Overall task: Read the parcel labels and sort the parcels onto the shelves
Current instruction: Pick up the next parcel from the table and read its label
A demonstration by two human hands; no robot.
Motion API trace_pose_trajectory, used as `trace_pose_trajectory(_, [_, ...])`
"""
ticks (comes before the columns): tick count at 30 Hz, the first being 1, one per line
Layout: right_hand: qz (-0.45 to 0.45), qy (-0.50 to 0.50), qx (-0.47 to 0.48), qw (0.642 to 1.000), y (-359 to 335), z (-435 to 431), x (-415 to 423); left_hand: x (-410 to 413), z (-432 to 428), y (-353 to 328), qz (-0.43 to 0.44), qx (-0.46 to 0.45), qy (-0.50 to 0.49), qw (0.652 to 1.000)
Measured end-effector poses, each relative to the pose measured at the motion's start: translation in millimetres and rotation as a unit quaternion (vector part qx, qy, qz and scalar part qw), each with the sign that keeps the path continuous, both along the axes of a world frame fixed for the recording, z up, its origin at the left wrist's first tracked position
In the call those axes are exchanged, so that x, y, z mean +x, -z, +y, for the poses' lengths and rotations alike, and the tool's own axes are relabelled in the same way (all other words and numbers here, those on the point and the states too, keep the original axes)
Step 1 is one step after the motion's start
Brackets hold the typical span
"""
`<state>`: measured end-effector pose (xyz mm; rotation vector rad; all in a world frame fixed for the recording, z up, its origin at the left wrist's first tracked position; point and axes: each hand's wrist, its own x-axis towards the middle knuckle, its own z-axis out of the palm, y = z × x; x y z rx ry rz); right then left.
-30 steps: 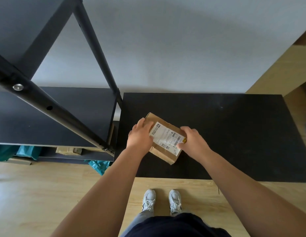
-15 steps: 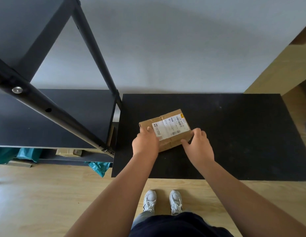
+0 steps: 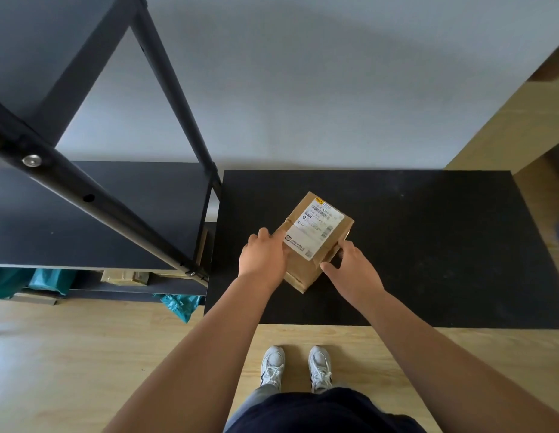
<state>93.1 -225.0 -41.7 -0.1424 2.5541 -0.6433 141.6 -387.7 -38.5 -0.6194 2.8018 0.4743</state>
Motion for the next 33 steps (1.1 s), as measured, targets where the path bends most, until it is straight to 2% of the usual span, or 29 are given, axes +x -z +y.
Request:
trace_pose_trajectory(9, [-0.027,0.027,-0.021,0.999,-0.1,-0.1,-8.5,21.0,23.8,6.9,0.013,0.034,-0.053,0.998])
trace_pose_trajectory(12, [-0.069,0.038,-0.006,0.997,0.0,1.4,-13.4,19.3,22.1,12.0,0.02,0.098,-0.111,0.989])
trace_pose_trajectory(17, [-0.142,0.038,-0.021,0.989,1.7,2.9,-9.1,14.9,14.2,14.5,-0.062,0.249,-0.133,0.957])
trace_pose_trajectory(23, [-0.127,0.078,-0.11,0.983,-29.1,2.6,-13.1,10.9,2.8,-17.8,0.051,0.33,-0.198,0.921])
trace_pose_trajectory(29, [-0.017,0.068,-0.222,0.973,-97.2,-3.0,-19.6,3.2,-12.9,-80.3,0.193,0.425,-0.274,0.841])
trace_pose_trajectory(33, [0.051,0.043,-0.25,0.966,-134.0,-8.4,-18.7,0.4,-21.3,-126.0,0.235,0.443,-0.248,0.829])
